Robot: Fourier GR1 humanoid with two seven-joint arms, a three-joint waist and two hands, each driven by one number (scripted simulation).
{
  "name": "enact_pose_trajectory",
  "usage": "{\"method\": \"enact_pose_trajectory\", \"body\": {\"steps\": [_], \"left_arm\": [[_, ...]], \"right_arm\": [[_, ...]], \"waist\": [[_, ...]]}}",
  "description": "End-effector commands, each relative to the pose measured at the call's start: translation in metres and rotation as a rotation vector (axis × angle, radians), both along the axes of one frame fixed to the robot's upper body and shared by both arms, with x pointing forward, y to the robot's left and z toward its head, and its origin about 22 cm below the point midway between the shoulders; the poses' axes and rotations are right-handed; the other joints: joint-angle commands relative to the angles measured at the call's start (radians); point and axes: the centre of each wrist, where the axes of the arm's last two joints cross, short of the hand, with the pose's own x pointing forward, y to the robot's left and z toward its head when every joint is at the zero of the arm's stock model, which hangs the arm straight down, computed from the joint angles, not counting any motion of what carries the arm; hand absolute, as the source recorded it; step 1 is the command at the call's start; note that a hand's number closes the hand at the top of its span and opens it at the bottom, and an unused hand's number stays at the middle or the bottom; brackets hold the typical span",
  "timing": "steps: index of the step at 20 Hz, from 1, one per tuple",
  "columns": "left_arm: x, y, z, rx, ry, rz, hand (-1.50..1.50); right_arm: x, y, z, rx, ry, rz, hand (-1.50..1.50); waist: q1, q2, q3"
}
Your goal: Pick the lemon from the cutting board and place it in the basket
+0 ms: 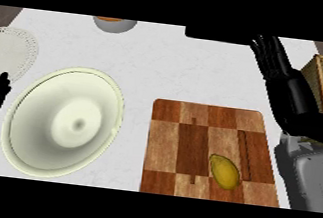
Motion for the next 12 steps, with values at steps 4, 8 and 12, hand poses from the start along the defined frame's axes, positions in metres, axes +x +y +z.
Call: {"method": "enact_pose_trajectory", "body": {"steps": [4, 8, 12], "left_arm": [[0.03, -0.054, 0.025, -0.102, -0.087, -0.23, 0.0], [0.043, -0.087, 0.03, -0.188, -0.066, -0.366, 0.0], [0.055, -0.09, 0.043, -0.195, -0.051, -0.369, 0.0]], "right_arm": [[0.004, -0.016, -0.028, -0.055, 0.103, 0.338, 1.5], [-0.025, 0.04, -0.032, -0.04, -0.04, 0.833, 1.5], [-0.089, 0.043, -0.085, -0.082, -0.062, 0.801, -1.5]], "waist": [[-0.001, 0.035, 0.037], [-0.016, 0.033, 0.04], [-0.04, 0.023, 0.036]]}}
